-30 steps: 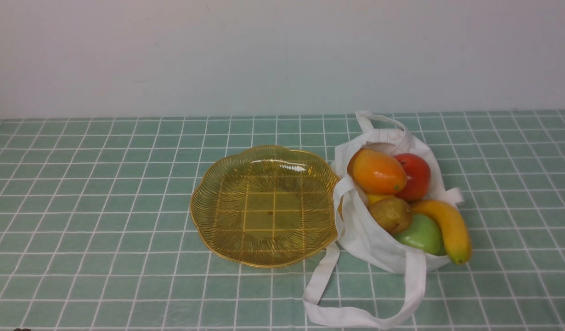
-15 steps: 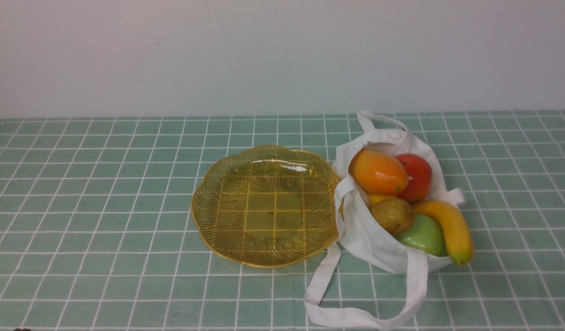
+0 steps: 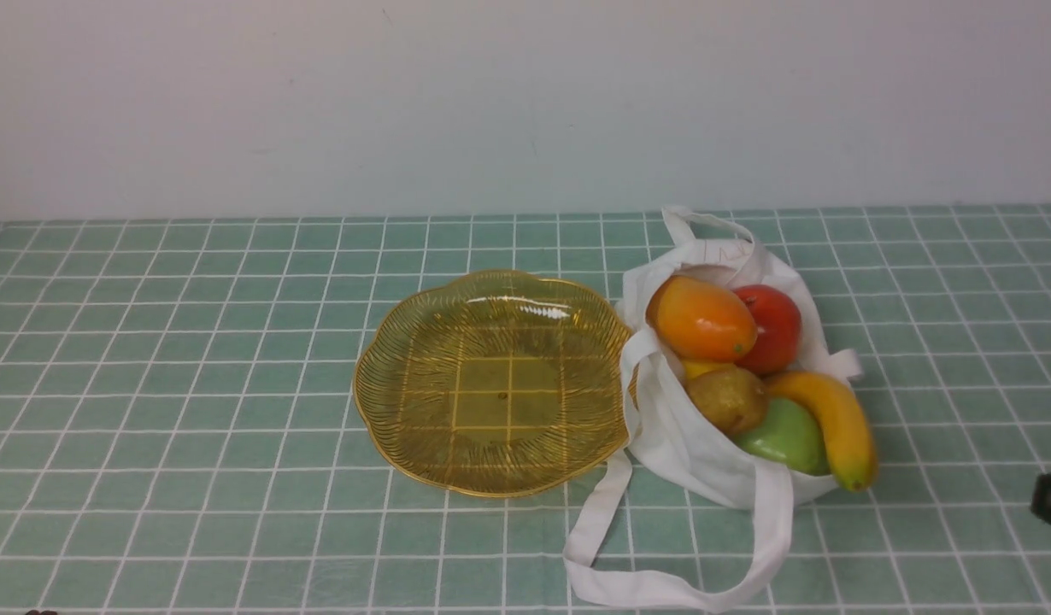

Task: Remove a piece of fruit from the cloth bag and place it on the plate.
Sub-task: Use the right arm to grab a banana from the bag

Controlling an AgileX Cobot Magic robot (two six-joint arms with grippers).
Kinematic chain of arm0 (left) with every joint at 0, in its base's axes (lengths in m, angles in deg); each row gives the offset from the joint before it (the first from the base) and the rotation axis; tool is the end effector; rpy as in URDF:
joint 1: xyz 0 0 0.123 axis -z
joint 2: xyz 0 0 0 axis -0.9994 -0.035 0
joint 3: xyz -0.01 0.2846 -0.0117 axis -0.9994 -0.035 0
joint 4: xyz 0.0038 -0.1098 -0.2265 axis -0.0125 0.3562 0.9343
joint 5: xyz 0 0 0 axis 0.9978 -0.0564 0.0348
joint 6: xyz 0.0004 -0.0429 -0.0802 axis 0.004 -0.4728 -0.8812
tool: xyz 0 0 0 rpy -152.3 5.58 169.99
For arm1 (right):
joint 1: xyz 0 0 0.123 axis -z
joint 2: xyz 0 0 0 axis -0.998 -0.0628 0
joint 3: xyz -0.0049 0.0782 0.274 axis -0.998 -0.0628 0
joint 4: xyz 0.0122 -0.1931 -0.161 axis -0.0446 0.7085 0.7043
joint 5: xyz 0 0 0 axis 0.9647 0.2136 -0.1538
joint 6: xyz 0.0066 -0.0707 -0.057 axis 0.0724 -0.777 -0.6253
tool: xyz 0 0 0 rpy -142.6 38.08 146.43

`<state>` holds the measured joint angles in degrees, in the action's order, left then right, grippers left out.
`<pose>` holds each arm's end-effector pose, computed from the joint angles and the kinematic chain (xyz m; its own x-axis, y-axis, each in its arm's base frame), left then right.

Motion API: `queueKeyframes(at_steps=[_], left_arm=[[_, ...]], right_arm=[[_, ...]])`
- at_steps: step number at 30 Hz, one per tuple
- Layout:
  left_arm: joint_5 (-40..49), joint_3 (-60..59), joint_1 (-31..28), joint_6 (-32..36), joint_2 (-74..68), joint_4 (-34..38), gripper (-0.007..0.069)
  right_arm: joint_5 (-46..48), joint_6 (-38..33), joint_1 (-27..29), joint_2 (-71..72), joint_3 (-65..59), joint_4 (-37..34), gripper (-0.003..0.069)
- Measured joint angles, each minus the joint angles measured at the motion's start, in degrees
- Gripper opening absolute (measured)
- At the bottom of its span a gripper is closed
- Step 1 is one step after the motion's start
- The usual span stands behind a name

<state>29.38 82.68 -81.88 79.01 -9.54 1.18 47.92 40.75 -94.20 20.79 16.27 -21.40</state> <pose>0.0523 -0.0030 0.1700 -0.3052 0.0461 -0.9512 0.0832 0.9963 0.0216 0.1376 0.0284 0.2710 -0.7713 0.2540 -0.5836 0.0798 0.9483 0.3072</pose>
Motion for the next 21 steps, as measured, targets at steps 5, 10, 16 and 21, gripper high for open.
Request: queueKeyframes(at_steps=[5,10,16,21], left_arm=[[0.0,0.0,0.0,0.0,0.0,0.0,-0.0008],[0.0,0.0,0.0,0.0,0.0,0.0,-0.0008],[0.0,0.0,0.0,0.0,0.0,0.0,-0.0008],[0.0,0.0,0.0,-0.05,0.0,0.0,-0.0008]], right_arm=[[-1.89,-3.77,0.0,-12.39,5.79,-2.54,0.0164],[-2.23,-9.02,0.0,-22.79,12.67,-6.7,0.0393],[-0.49,-11.0,0.0,-31.32,18.24,-7.72,0.0528],[0.06,-11.19,0.0,-39.35,21.17,-7.87,0.0546]])
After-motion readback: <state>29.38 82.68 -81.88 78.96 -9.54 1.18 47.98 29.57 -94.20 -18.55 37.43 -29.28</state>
